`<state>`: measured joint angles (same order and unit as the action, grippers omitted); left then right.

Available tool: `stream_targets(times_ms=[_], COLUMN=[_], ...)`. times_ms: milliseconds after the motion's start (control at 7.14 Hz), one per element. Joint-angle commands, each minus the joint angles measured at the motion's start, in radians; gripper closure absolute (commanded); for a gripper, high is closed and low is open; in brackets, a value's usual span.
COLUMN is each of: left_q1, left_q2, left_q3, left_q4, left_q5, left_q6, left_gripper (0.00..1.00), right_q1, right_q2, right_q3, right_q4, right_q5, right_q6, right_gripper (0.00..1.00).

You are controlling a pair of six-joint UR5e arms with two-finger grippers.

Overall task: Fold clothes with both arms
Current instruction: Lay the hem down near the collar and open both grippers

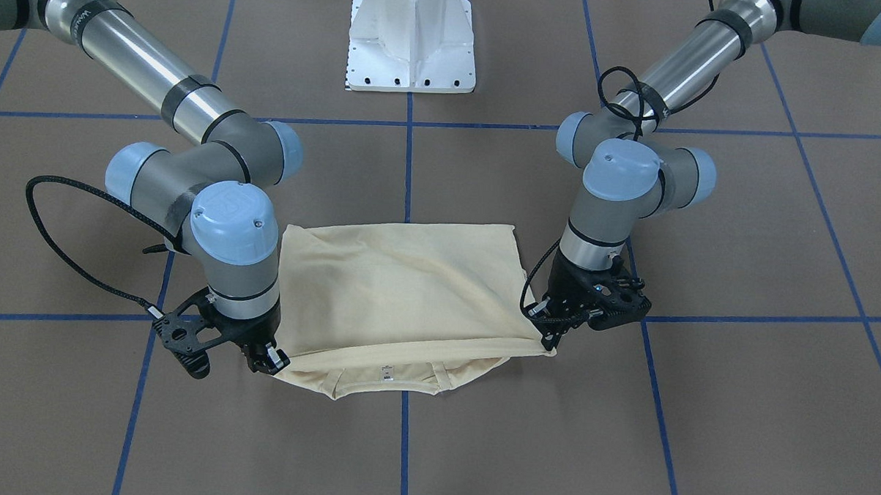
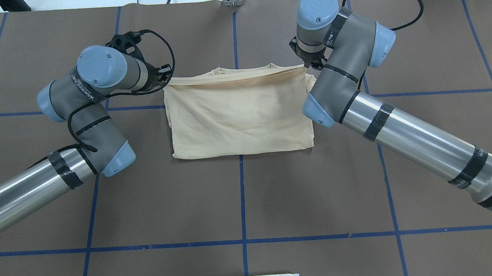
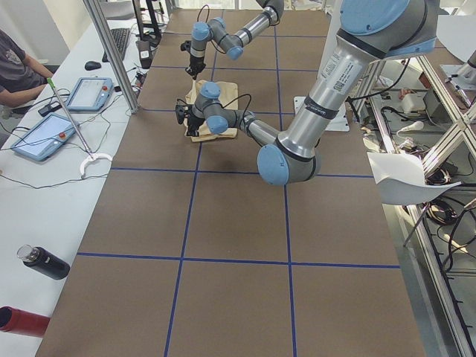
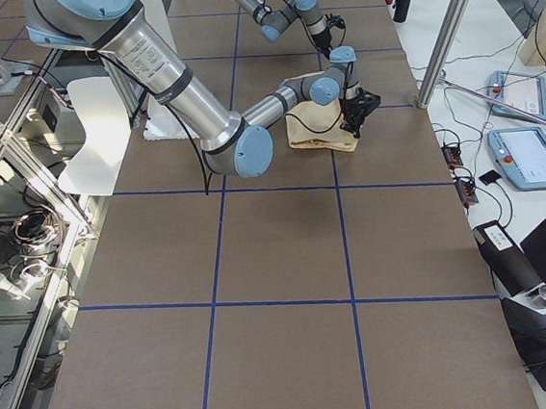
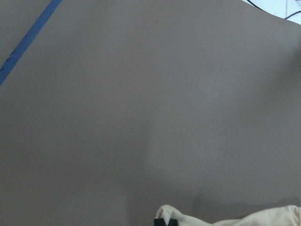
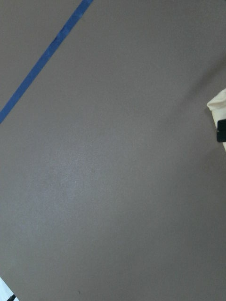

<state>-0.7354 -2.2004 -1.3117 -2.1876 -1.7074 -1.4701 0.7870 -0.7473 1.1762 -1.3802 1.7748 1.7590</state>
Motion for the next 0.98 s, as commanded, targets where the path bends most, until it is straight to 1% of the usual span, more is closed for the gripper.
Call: stream_targets(times_ms=[0, 140, 280, 420, 560, 700, 840], left_q1=[0.001, 0.001, 0.001, 0.001, -0.001, -0.005, -0.028], left_q2=[-0.001, -0.001, -0.002, -0.004, -0.002, -0.002, -0.002], left_q3=[0.012, 0.014, 0.022, 0.028, 0.031, 0.031, 0.025], left_q4=[-0.011, -0.017, -0.024, -0.038, -0.038, -0.056, -0.113], left_q5=[0.002, 0.002, 0.002, 0.002, 0.002, 0.000, -0.011], left_q6=[0.001, 0.001, 0.001, 0.001, 0.002, 0.017, 0.031], left_gripper=[1.00, 1.00, 0.93, 0.81, 0.67, 0.51, 0.50], right_q1=[-0.009, -0.008, -0.009, -0.009, -0.008, -0.008, 0.000], right_q2=[0.020, 0.017, 0.014, 0.016, 0.016, 0.016, 0.016], right_q3=[-0.039, -0.039, -0.039, -0.039, -0.041, -0.041, -0.035], right_q4=[0.009, 0.009, 0.010, 0.012, 0.024, 0.035, 0.039], right_q5=[-0.023, -0.024, -0.025, -0.023, -0.024, -0.025, -0.021], right_q6=[-0.004, -0.015, -0.016, -0.016, -0.016, -0.016, -0.013], right_gripper=[1.00, 1.00, 1.00, 1.00, 0.63, 0.50, 0.46])
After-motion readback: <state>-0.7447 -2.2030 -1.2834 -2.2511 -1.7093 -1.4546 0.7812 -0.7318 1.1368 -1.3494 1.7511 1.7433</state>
